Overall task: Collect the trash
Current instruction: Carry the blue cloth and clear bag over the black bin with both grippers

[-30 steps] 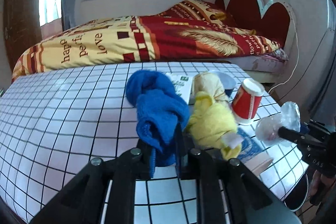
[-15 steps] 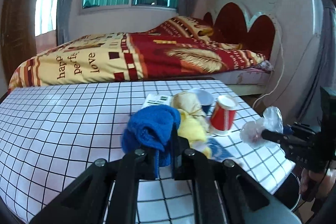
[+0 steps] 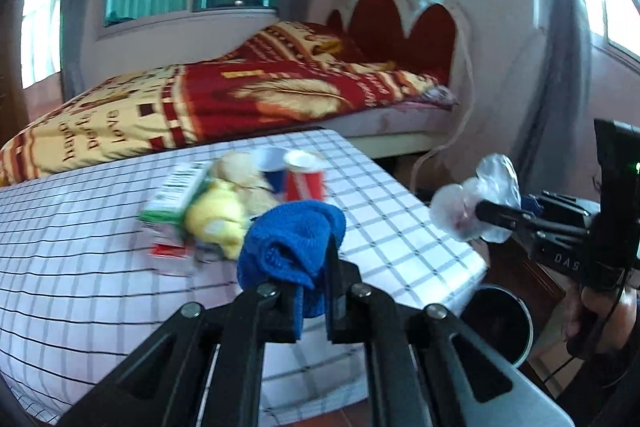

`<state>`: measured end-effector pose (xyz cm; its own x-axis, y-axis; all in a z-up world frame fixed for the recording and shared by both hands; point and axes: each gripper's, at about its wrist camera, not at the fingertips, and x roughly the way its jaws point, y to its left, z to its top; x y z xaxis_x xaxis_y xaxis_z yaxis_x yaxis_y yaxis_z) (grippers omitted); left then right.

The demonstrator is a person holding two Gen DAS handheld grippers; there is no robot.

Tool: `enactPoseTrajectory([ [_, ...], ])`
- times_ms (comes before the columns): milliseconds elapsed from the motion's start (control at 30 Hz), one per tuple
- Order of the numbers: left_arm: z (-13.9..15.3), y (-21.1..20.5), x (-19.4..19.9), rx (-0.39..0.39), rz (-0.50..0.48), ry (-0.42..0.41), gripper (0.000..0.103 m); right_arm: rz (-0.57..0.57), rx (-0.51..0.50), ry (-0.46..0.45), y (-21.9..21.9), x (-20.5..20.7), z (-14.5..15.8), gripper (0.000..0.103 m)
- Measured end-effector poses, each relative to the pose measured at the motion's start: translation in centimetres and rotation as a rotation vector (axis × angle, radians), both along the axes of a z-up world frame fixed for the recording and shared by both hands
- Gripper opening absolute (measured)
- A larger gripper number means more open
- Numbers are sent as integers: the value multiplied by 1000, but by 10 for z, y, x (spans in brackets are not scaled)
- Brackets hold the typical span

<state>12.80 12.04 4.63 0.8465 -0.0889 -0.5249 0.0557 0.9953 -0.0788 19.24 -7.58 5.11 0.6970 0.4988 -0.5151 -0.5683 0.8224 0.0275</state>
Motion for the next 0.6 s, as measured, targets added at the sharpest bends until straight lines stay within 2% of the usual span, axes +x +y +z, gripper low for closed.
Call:
enactPoseTrajectory([
  [300,-13,-72,9,10,-127,49,8,-89,-5,5,-65,-25,-1,27],
  [600,-19,-134,14,39,-231,72,8,-223,15,53,-135,-35,-23,27],
])
